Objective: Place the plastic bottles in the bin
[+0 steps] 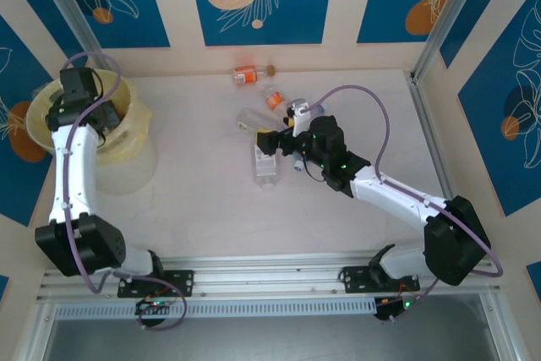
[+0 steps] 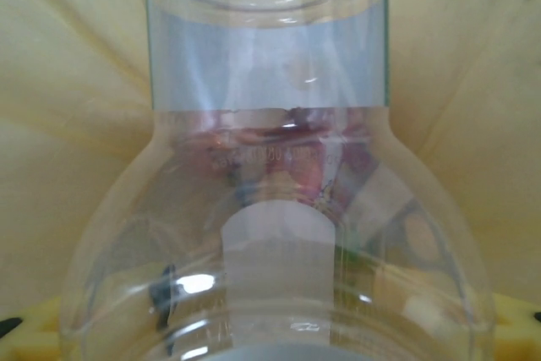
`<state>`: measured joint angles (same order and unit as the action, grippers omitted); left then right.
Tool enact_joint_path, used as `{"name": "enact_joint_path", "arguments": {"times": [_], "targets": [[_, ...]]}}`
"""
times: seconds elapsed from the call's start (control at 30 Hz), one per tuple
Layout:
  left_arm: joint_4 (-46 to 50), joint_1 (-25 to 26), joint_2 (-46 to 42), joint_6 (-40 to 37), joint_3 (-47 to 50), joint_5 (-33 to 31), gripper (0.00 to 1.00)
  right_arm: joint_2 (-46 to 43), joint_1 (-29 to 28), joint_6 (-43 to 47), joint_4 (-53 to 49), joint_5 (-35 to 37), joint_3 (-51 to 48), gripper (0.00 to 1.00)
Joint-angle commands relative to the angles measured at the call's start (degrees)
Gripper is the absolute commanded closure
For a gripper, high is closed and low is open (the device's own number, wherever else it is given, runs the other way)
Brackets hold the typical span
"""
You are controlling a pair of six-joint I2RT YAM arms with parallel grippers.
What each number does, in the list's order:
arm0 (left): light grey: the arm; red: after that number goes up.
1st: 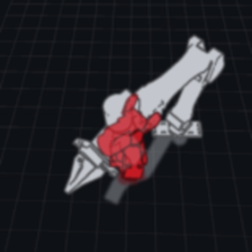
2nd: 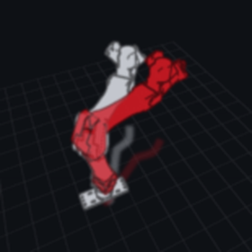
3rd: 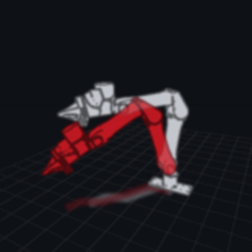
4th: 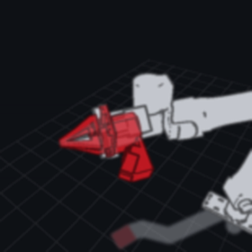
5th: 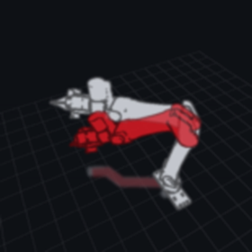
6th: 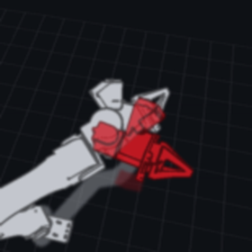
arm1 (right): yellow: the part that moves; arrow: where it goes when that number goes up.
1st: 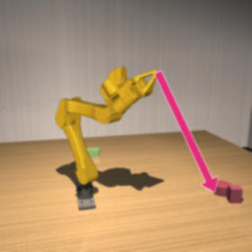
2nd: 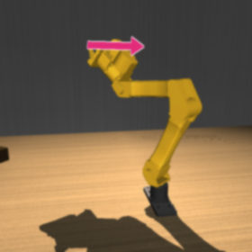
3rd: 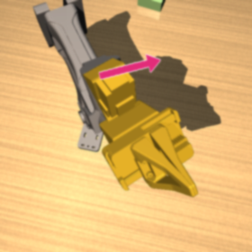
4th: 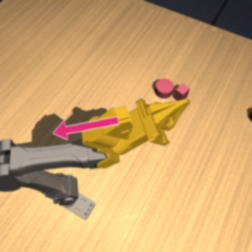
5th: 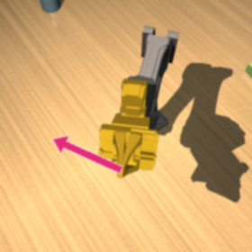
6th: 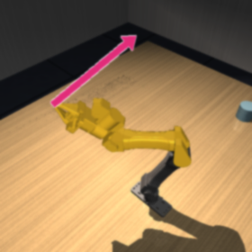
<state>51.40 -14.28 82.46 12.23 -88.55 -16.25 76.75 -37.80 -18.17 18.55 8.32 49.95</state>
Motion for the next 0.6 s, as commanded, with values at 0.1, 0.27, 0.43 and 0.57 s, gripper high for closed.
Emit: {"name": "enact_joint_path", "arguments": {"times": [0.1, 0.27, 0.43, 0.57], "targets": [[6.1, -0.5, 3.1, -1.9, -5.2, 0.7, 0.01, 0.3, 0.1, -0.2, -0.5, 0.1, 2.1, 0.0], [2.1, -0.6, 0.0, -2.0, -3.4, 2.7, 0.0, 0.2, 0.1, -1.0, -0.5, 0.3, 1.6, 0.0], [-0.1, -0.6, -2.3, -1.4, -2.6, 2.1, 0.0, 0.2, 0.1, -1.3, -0.6, 0.5, 1.4, 0.0], [-3.7, -0.5, -4.9, -0.8, 0.0, 5.0, 0.0, 0.2, 0.1, -1.3, -0.7, 0.9, 1.3, 0.0]]}}
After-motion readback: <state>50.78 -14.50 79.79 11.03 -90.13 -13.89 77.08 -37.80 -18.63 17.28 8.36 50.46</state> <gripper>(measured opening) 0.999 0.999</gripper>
